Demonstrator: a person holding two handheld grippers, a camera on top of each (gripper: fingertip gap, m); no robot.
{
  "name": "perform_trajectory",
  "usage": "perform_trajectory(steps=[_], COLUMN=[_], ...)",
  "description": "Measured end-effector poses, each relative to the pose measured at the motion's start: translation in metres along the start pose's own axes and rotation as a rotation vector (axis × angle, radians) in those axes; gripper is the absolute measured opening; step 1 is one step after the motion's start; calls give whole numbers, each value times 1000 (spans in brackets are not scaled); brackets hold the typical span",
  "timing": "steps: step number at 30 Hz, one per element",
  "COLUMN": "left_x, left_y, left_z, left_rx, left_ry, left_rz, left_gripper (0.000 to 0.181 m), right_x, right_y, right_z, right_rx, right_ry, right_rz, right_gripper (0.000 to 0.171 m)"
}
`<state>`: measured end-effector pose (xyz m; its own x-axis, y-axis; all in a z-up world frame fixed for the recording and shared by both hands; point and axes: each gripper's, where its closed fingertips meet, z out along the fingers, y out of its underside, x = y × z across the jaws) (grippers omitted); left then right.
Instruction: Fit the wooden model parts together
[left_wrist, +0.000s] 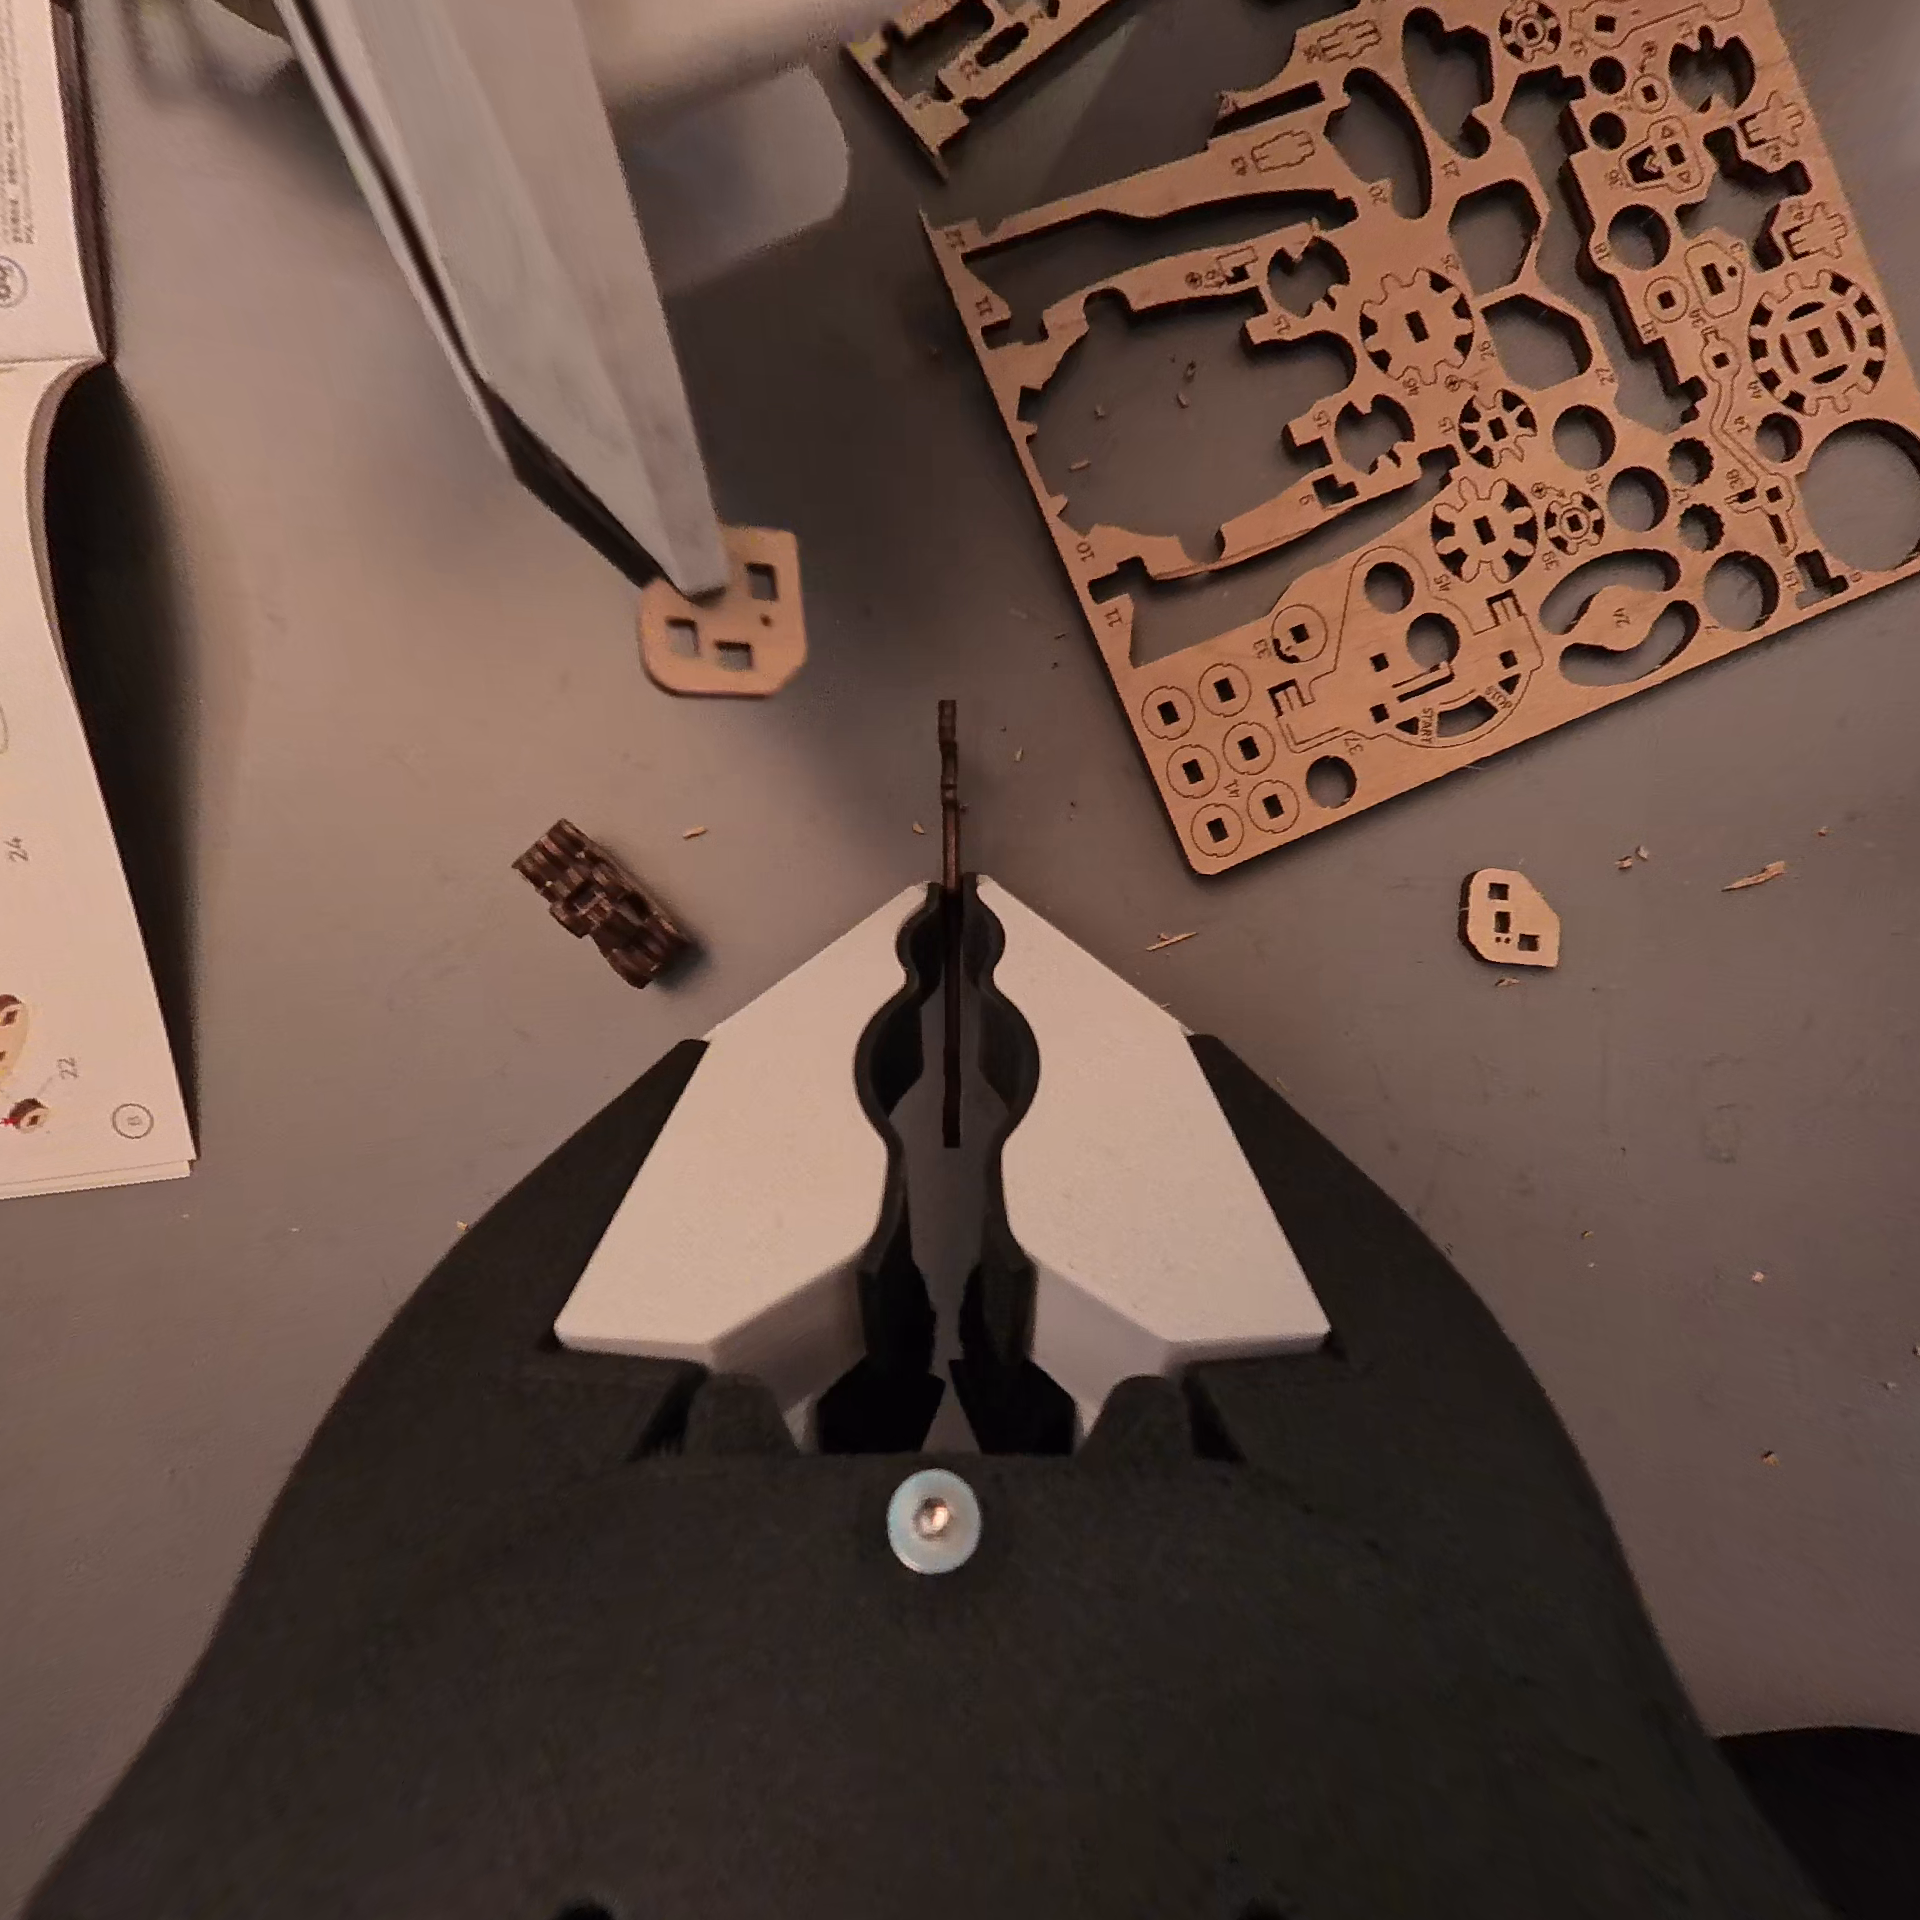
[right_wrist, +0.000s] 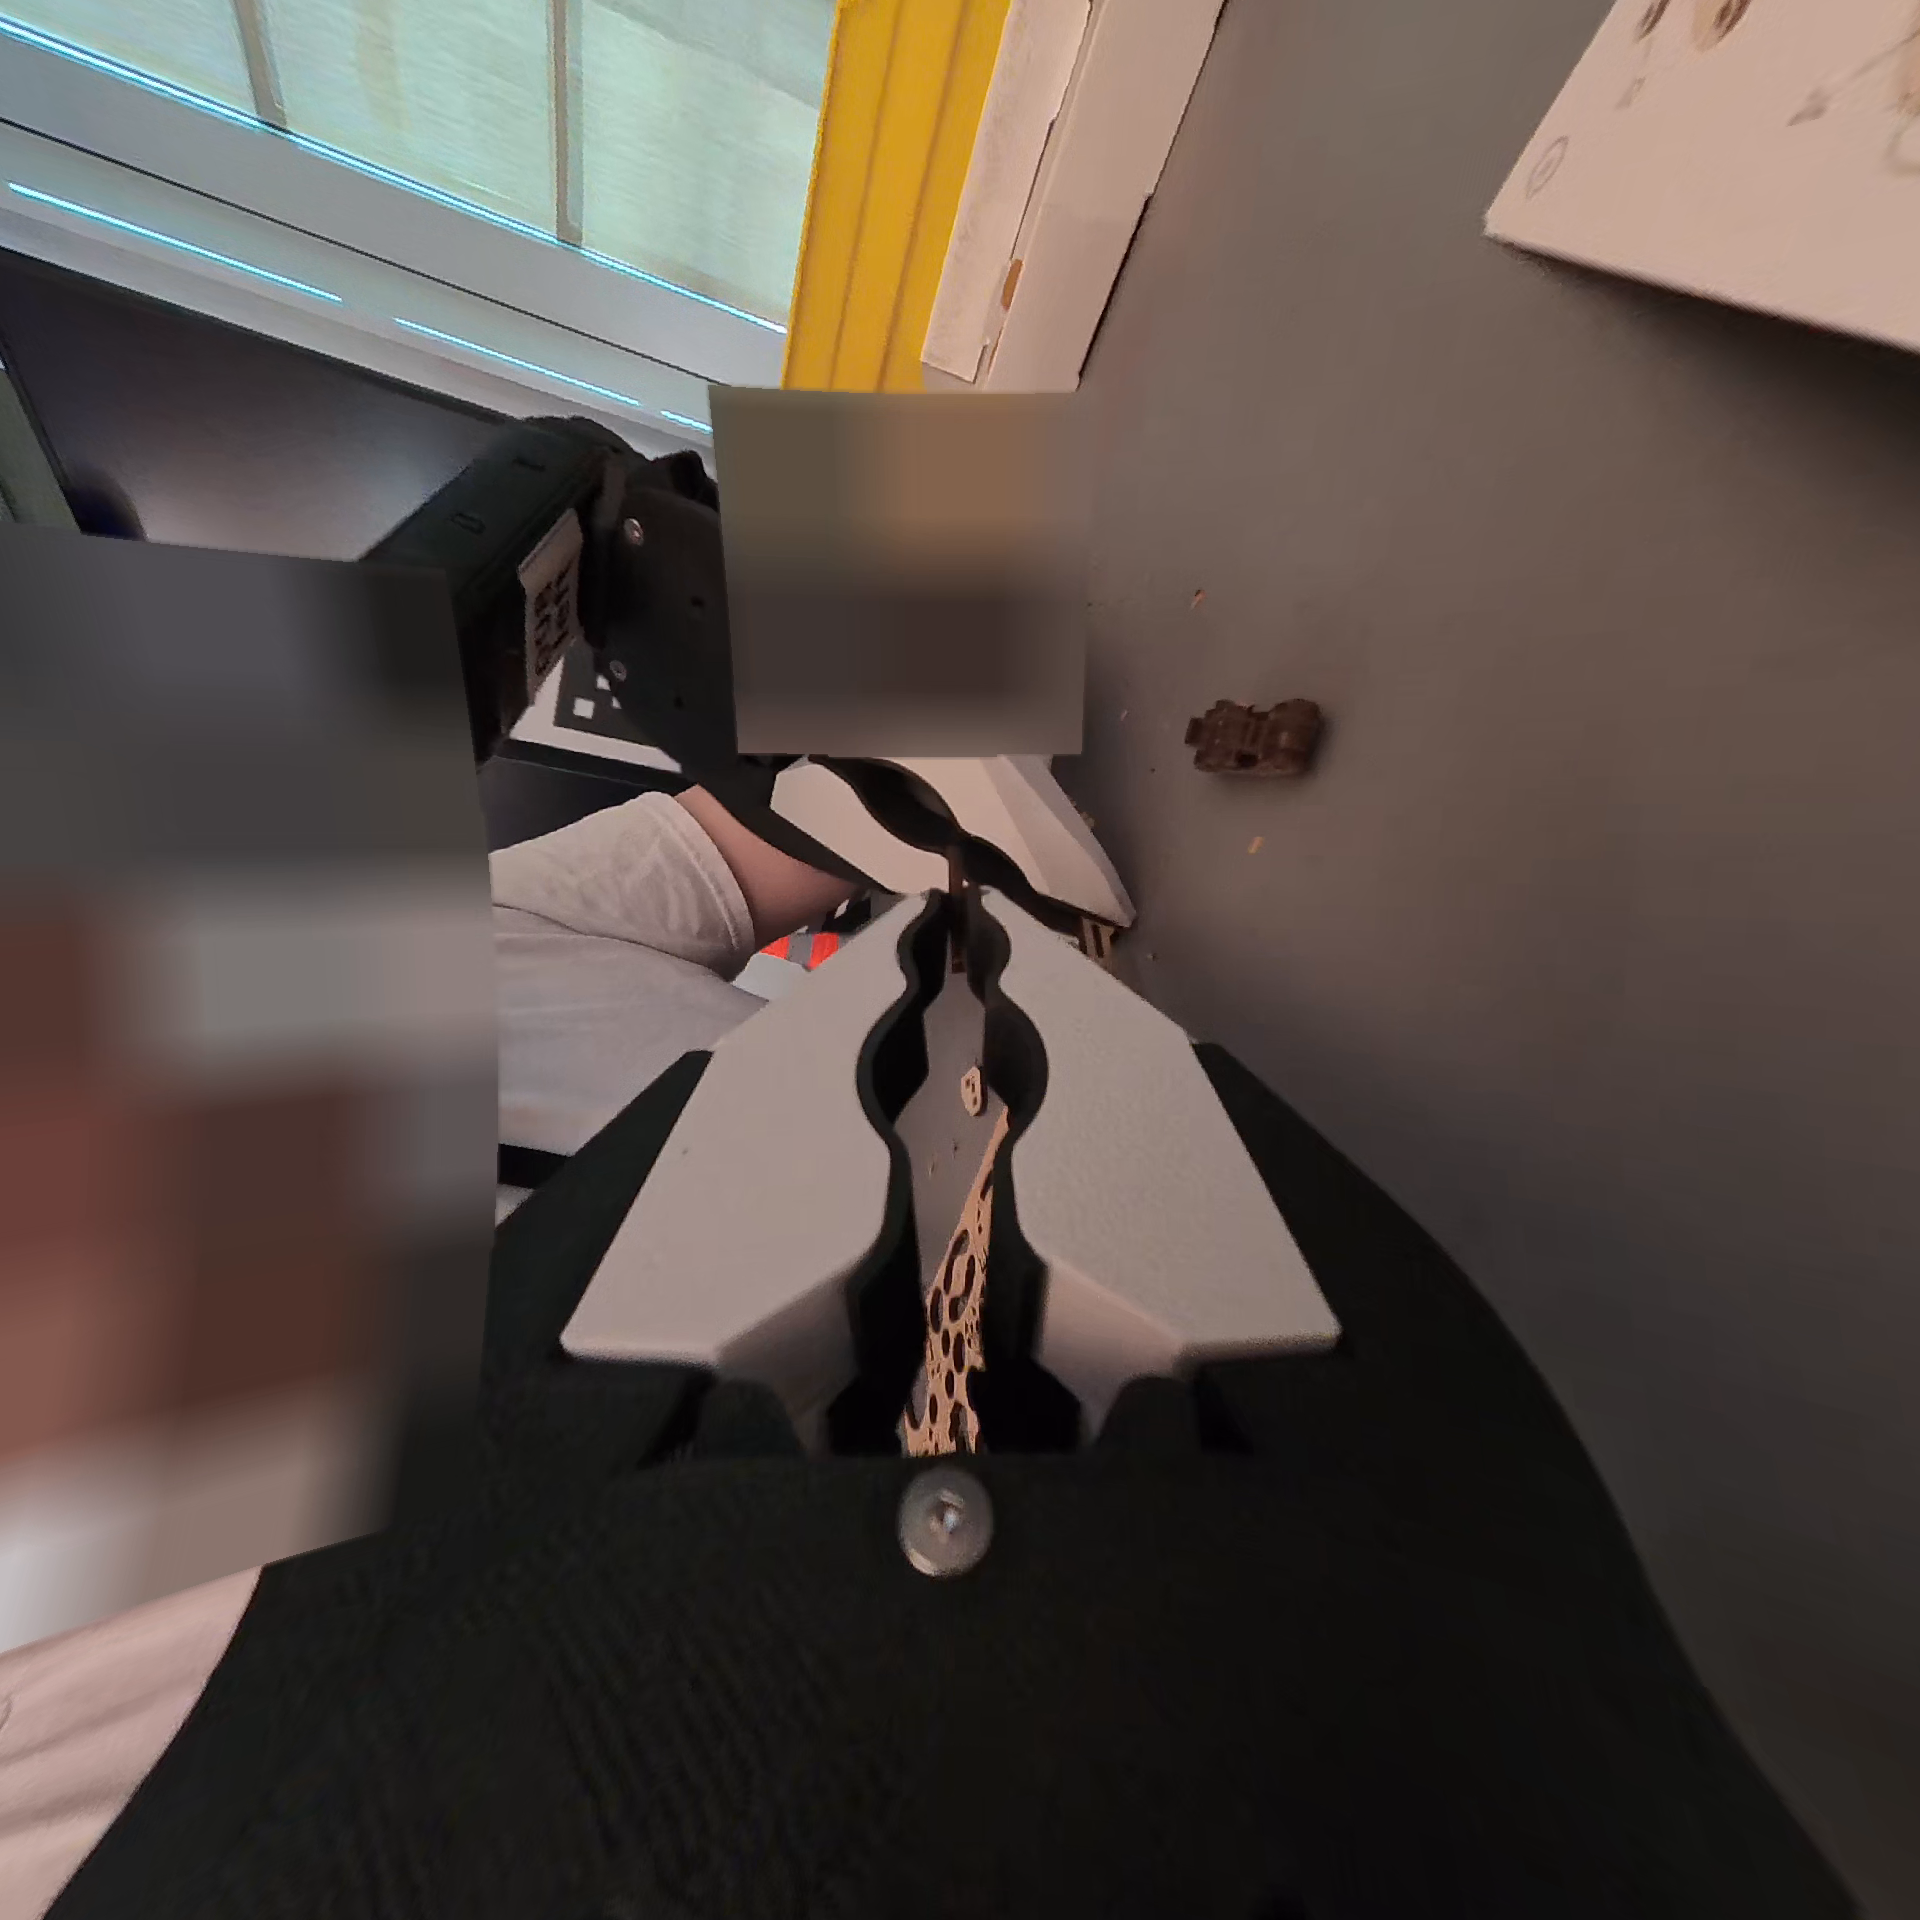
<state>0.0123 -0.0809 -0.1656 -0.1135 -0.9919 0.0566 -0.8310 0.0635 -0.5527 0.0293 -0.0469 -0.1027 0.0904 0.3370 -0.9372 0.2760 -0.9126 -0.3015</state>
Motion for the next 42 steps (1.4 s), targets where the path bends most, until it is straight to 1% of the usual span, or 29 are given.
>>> perform_trajectory(steps=[8,22,31,42], left_x=[0,0,0,0], left_y=[0,0,0,-1], left_z=[0,0,0,-1], left_rx=[1,4,5,22], left_ry=[1,-1,1,54], left_rz=[-1,2,-3,-108], left_gripper=[0,0,1,1], right_x=[-1,5,7,7], right_y=[-10,-11,-11,-10], right_z=[-12,-14,-13,-12], right_rx=[51,49,39,32], right_ry=[13,27,65,85], right_rz=[-27,-37,-73,-96], right_gripper=[1,1,1,1])
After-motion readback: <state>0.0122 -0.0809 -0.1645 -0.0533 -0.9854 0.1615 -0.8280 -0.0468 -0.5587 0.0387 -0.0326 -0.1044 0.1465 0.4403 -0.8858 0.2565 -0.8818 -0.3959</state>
